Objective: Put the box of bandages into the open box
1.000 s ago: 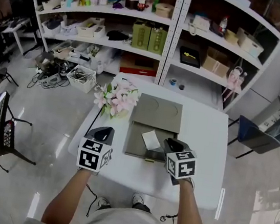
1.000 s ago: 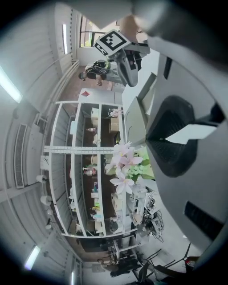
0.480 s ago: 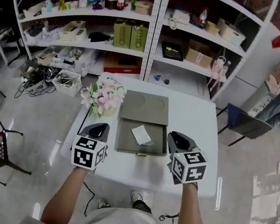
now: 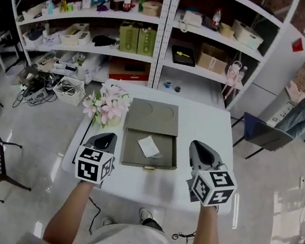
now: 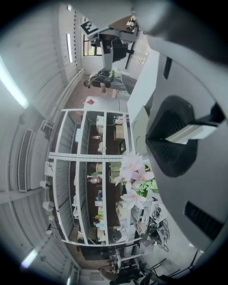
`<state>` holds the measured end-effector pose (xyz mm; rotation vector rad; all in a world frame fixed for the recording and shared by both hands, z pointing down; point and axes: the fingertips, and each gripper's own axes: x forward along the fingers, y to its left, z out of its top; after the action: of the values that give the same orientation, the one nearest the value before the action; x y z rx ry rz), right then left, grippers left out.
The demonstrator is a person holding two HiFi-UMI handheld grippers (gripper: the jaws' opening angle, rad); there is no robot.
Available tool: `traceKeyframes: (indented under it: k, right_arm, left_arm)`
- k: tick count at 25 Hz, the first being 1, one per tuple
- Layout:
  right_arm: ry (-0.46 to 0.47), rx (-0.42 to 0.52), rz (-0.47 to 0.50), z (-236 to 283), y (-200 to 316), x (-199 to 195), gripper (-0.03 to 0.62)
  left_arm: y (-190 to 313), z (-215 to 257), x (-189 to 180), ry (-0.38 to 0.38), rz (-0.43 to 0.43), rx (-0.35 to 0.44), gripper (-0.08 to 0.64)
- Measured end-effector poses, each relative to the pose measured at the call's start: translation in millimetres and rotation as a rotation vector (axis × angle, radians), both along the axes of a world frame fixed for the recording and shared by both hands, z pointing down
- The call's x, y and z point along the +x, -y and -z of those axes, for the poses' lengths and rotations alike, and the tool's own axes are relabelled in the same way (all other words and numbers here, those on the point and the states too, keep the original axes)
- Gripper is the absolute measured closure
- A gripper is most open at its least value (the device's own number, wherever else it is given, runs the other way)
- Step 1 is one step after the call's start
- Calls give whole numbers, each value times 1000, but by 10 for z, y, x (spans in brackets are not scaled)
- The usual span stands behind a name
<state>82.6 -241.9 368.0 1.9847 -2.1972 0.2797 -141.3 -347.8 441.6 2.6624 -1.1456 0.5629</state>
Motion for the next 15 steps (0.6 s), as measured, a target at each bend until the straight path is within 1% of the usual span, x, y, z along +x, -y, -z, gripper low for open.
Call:
traceKeyframes:
  k: [15]
  right_arm:
    - [1,-15,34,-51,85,3,588]
  left_arm:
    - [40,58,-22,-3,34,6,557]
